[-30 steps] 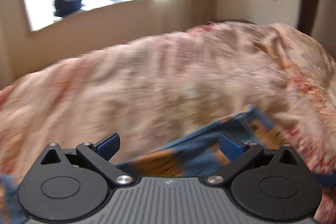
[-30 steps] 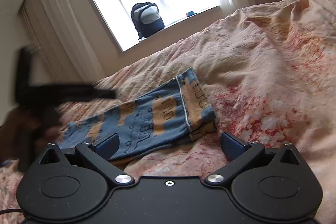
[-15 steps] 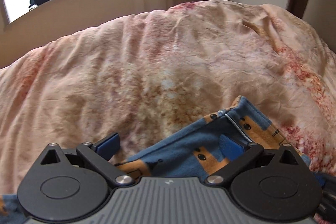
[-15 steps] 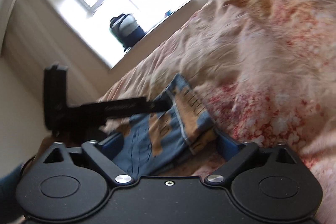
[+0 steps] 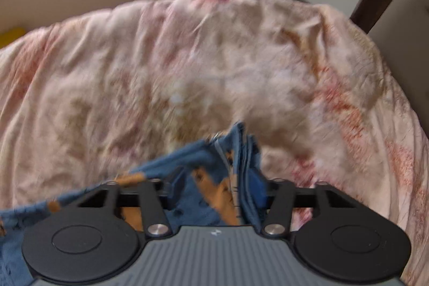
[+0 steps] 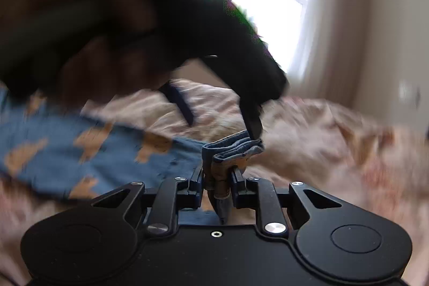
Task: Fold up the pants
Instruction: 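Grasp the pants side edge with the left gripper while the right gripper pinches the seam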
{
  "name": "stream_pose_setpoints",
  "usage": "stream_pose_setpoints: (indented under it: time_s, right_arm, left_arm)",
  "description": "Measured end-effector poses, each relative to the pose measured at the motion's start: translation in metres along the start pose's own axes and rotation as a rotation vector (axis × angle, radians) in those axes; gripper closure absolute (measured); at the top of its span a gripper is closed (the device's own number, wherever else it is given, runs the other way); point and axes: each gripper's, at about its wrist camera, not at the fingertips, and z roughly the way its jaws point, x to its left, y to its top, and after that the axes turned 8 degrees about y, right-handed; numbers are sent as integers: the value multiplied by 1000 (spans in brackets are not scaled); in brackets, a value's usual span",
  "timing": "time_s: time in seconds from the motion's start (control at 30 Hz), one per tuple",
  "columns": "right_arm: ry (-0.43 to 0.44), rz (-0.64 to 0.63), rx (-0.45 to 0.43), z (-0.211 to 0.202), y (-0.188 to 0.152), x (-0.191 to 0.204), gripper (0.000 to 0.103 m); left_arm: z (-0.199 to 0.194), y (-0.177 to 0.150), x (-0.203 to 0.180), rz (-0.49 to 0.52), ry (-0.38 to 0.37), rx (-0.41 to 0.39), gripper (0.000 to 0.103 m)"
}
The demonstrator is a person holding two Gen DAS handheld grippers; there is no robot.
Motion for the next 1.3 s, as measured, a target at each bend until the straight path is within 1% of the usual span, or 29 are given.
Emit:
stream_pose_setpoints:
  time_s: [0.03,0.1,0.13,0.2,0.23,0.3,0.4,0.47,0.5,0.6,0.67,0.73,0.87,1.0,1.07,1.17,1.23,1.3]
  right_arm:
    - [2,-28,5,1,1,6,85]
    - [-1,-78,17,3,1,15,87]
    - [1,-95,21,3,1,18,88]
    - [9,-112,25,3,3,21,88]
    - [12,-116,29,5,3,21,89]
    - [12,-123,37,1,4,24,89]
    - [6,-142,48,2,6,27,89]
    - [3,-148,53,4,6,29,89]
    - [1,-153,57,4,7,30,89]
    - [-9,-171,70,6,9,35,89]
    - [-15,-186,79,7,10,37,89]
    - [-18,-199,88,8,11,40,89]
    - [-21,-220,101,11,12,46,89]
    - [-19,-234,112,15,10,51,89]
    - [-20,-242,117,16,9,53,89]
    - [-22,-237,120,16,9,51,89]
    - [-22,-236,119,18,9,51,88]
    - [-19,-233,119,19,7,50,87]
  left_arm:
    - [3,-2,6,-19,0,11,49]
    - [6,-6,18,-58,-15,27,54]
    - [8,-8,24,-83,-32,36,56]
    - [11,-12,35,-135,-82,52,66]
    - [13,-13,39,-158,-108,56,69]
    - [14,-16,45,-189,-141,57,69]
    - [15,-19,51,-209,-179,43,69]
    - [16,-21,52,-215,-206,46,61]
    - [16,-21,52,-213,-219,50,54]
    - [16,-23,50,-202,-242,46,53]
    - [13,-24,52,-196,-247,34,51]
    - [11,-25,57,-200,-257,19,44]
    - [12,-29,66,-219,-293,6,44]
    - [20,-34,74,-249,-341,33,43]
    - [22,-37,78,-252,-359,32,43]
    - [20,-40,80,-233,-349,7,33]
    - [17,-41,80,-208,-339,-19,21]
    - [16,-41,80,-181,-349,-35,19]
